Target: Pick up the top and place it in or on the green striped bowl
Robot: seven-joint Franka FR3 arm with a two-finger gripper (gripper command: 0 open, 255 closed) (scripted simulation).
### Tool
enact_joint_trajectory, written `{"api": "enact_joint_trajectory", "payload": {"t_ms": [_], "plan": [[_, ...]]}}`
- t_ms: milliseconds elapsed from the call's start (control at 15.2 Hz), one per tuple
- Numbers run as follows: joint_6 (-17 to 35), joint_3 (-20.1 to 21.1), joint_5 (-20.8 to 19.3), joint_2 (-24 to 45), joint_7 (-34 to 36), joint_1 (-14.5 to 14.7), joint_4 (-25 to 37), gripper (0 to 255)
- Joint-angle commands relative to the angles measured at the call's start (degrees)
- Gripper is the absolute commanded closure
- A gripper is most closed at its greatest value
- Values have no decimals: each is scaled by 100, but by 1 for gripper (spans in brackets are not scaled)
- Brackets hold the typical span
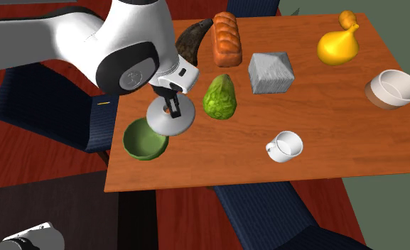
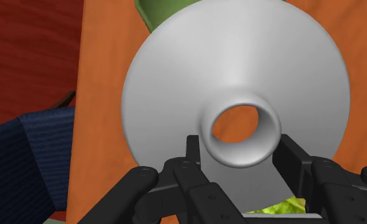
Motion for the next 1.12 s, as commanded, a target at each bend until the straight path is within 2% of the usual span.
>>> {"api": "enact_joint_trajectory", "payload": {"t_ms": [0,462,1056], "plan": [[144,72,184,-487,-25,-73,-594,255],[407,284,993,-2168,-151,-35,-2378,255],[1102,306,790,-1778,4,-20,-2722,255]]}}
